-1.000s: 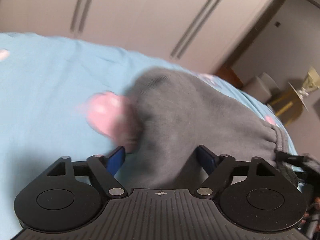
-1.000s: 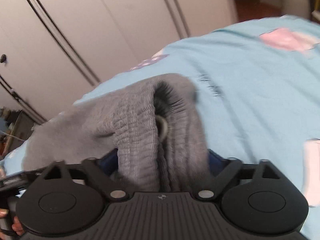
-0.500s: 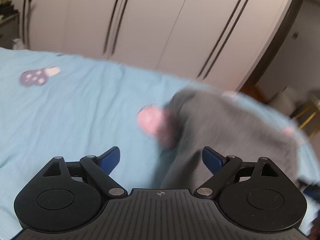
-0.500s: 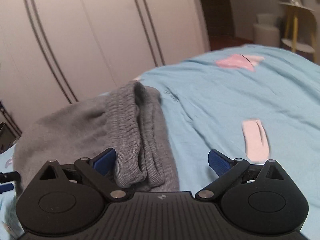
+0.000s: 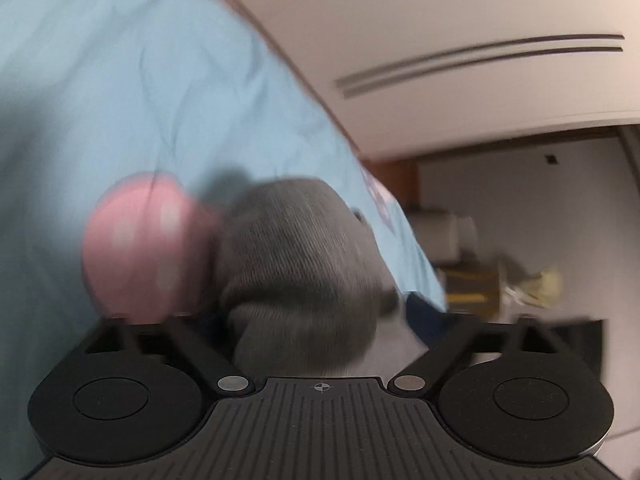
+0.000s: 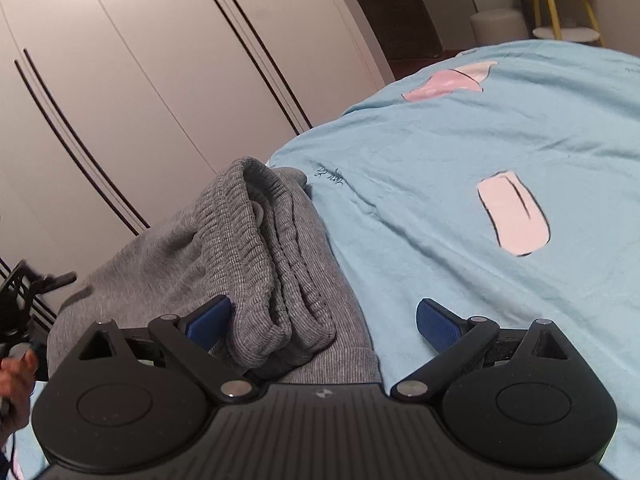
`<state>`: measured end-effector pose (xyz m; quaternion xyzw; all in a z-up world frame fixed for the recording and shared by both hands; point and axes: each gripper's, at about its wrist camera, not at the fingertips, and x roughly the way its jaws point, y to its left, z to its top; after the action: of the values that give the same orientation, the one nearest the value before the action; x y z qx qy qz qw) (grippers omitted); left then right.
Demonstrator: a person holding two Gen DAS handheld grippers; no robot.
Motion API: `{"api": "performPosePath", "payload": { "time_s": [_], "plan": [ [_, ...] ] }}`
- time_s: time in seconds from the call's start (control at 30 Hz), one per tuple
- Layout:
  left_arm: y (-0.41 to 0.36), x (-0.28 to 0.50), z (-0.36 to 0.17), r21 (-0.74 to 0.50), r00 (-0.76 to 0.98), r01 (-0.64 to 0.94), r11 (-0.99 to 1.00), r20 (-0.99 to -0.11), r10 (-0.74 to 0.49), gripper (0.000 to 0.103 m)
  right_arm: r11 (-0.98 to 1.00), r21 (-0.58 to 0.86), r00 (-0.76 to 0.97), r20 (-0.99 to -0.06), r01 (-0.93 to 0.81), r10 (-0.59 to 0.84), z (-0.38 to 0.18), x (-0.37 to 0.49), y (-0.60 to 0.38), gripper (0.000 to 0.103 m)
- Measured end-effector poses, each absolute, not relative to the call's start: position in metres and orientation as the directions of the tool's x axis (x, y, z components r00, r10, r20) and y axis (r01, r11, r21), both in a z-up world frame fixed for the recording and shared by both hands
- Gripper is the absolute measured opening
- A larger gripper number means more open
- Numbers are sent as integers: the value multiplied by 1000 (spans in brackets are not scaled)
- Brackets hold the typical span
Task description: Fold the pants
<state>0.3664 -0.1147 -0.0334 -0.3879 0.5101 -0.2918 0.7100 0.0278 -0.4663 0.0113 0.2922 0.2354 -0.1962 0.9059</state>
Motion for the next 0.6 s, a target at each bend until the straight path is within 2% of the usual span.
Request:
{"api": "performPosePath", "payload": {
  "time_s": [0.03, 0.1, 0.17, 0.23, 0.3, 0.37, 0.43, 0.47, 0.53, 0.57, 0.6],
  "plan": [
    [-118, 365, -24, -804, 358, 94, 587, -523, -773, 52, 751, 444, 816, -538, 489, -213, 10, 28, -466, 98],
    [-121, 349, -9, -733, 459, 229, 640, -499, -735, 45, 753, 448, 820, -532, 483, -209, 7, 29, -467, 98],
    [-128, 333, -4, -639, 536, 304, 707, -499, -681, 43, 757, 448, 825, -527, 475, -205, 5, 29, -467, 98],
    [-137, 327, -7, -518, 578, 319, 794, -557, -596, 44, 756, 454, 828, -523, 471, -202, 2, 30, -467, 98],
    [-130, 330, -11, -544, 575, 239, 805, -588, -568, 57, 756, 463, 832, -521, 462, -190, 0, 31, -466, 98],
    [-110, 329, 1, -522, 652, 104, 846, -607, -455, 61, 768, 442, 830, -521, 462, -199, 0, 30, -464, 98],
    [-91, 326, 18, -473, 697, 39, 880, -618, -363, 63, 787, 404, 825, -520, 466, -221, 2, 29, -459, 98],
    [-82, 322, 25, -477, 696, 41, 878, -617, -368, 64, 791, 391, 823, -518, 470, -233, 3, 28, -458, 98],
    [-68, 304, 37, -547, 677, 122, 828, -564, -472, 72, 793, 381, 822, -514, 475, -245, 4, 28, -455, 98],
    [-67, 290, 41, -564, 672, 156, 811, -541, -505, 85, 791, 381, 821, -513, 478, -250, 4, 28, -454, 98],
    [-69, 275, 44, -548, 677, 181, 817, -533, -508, 93, 789, 380, 820, -513, 483, -255, 4, 28, -453, 98]
  ]
}}
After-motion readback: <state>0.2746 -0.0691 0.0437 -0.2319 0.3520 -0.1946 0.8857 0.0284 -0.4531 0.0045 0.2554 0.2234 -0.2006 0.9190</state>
